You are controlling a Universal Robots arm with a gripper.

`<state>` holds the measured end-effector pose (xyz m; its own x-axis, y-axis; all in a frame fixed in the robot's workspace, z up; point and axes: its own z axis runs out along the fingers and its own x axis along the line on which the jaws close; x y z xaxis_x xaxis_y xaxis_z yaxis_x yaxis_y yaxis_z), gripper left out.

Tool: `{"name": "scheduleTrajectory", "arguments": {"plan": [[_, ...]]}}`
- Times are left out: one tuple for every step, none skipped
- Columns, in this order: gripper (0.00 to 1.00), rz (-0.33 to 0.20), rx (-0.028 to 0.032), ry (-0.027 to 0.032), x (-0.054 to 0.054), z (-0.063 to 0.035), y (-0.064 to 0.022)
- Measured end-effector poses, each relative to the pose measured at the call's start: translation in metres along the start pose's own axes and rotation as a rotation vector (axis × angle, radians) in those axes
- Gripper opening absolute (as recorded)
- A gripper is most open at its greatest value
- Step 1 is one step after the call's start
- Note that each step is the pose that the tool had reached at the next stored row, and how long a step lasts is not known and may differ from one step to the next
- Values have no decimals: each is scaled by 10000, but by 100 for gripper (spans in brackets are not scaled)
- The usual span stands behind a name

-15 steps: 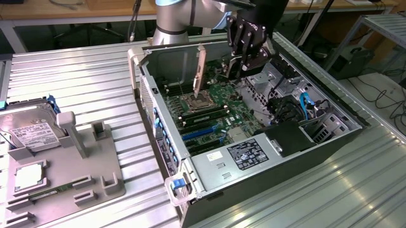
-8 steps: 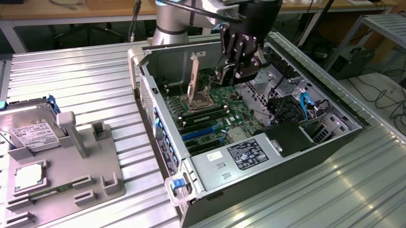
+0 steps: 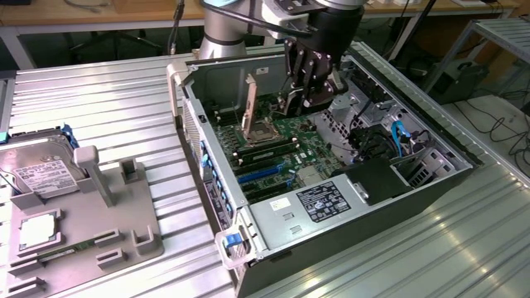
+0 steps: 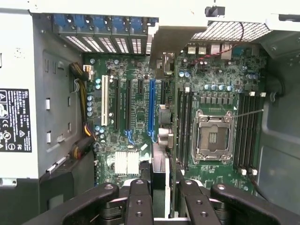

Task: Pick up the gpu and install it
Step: 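Insert the gpu into the slot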

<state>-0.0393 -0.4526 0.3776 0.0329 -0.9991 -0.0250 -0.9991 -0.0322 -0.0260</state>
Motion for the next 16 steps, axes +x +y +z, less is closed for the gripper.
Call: {"name": "scheduleTrajectory", "arguments": {"plan": [[28,4,2,10,-1,8,8],[28,4,5,10,-2,14,16],[28,5,8,11,-2,20,24],[28,5,11,11,-2,26,28],[28,4,12,12,-2,31,30],[28,4,13,11,-2,38,34],[28,4,14,11,-2,46,41],[28,4,16,11,-1,55,43],[28,4,16,12,-2,61,43],[28,3,23,13,-2,66,44],[28,4,31,13,-1,71,46],[28,3,37,12,-1,77,46],[28,4,43,12,-1,84,47],[28,3,44,11,-1,91,47],[28,2,43,15,-2,96,47],[28,2,44,14,-1,104,47]]}}
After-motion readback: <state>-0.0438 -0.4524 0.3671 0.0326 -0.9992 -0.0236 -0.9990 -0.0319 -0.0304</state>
